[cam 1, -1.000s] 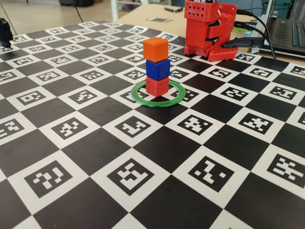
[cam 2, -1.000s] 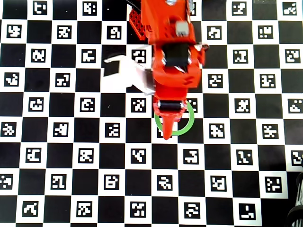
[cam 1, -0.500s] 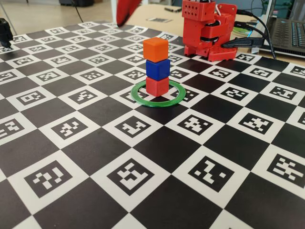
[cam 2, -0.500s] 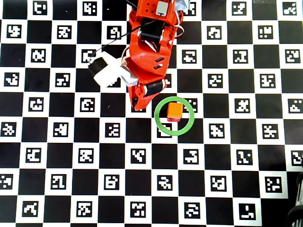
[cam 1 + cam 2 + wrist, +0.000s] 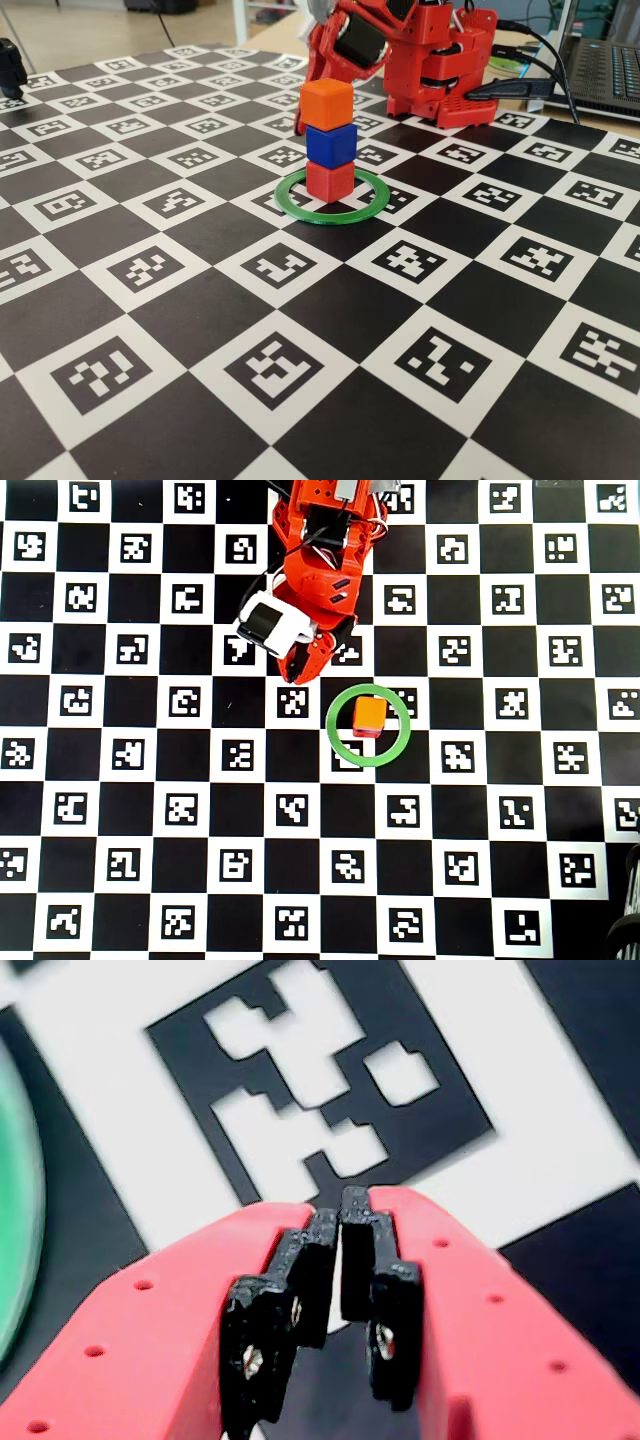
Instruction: Grab the red cube then put it in the green circle then put the blue cube on top and finally the orange cube on top
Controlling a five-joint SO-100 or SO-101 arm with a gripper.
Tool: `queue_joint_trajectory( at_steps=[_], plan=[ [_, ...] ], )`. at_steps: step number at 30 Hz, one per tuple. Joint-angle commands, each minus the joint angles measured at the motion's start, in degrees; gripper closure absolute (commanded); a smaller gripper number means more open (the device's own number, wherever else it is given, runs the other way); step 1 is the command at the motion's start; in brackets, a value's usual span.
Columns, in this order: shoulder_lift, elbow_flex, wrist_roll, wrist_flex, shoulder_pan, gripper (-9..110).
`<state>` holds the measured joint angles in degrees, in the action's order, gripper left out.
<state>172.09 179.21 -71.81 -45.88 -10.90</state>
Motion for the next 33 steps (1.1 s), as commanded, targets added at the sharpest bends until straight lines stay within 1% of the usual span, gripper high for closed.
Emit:
queue_joint_trajectory(
  at_steps=[1,5,10,12,17,20,33],
  plan=[
    [3.9,2.3,-1.5,-4.7,3.5,108],
    [7.6,2.3,-2.4,-13.5,7.9,108],
    [11.6,2.3,-8.9,-24.3,10.5,108],
    [13.1,2.4,-12.9,-28.5,10.6,108],
    [14.9,2.4,-12.9,-29.4,12.1,108],
    [20.2,2.4,-13.2,-32.3,12.1,108],
    [20.4,2.4,-14.2,-32.6,12.1,107]
  ],
)
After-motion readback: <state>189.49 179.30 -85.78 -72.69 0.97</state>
